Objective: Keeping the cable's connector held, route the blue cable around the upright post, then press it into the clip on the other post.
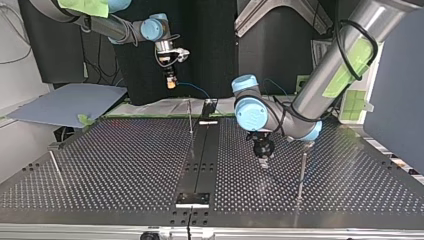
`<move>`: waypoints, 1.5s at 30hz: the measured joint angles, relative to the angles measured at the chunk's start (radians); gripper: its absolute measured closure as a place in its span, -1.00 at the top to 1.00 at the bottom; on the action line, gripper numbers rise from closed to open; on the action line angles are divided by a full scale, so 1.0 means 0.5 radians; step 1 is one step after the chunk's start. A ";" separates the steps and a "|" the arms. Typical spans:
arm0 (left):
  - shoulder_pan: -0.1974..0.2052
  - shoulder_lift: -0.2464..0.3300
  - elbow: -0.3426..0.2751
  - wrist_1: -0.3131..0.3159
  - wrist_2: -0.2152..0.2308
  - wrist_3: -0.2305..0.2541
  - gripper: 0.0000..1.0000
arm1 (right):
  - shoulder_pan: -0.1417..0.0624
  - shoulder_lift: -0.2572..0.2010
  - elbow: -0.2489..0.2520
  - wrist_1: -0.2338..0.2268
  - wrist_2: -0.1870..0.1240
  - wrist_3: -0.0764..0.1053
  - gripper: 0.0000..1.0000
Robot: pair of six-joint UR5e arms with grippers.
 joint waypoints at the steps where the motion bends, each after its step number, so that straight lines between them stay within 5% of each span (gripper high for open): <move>1: -0.001 -0.003 0.000 0.003 -0.005 0.019 0.98 | 0.000 0.000 0.000 0.000 0.000 0.000 -1.00; 18: -0.016 -0.256 0.000 0.022 -0.178 0.303 0.98 | 0.007 0.000 0.000 0.001 -0.003 -0.002 -1.00; 45: -0.052 -0.456 0.000 0.027 -0.254 0.282 0.98 | 0.007 0.000 0.000 0.007 -0.004 -0.002 -1.00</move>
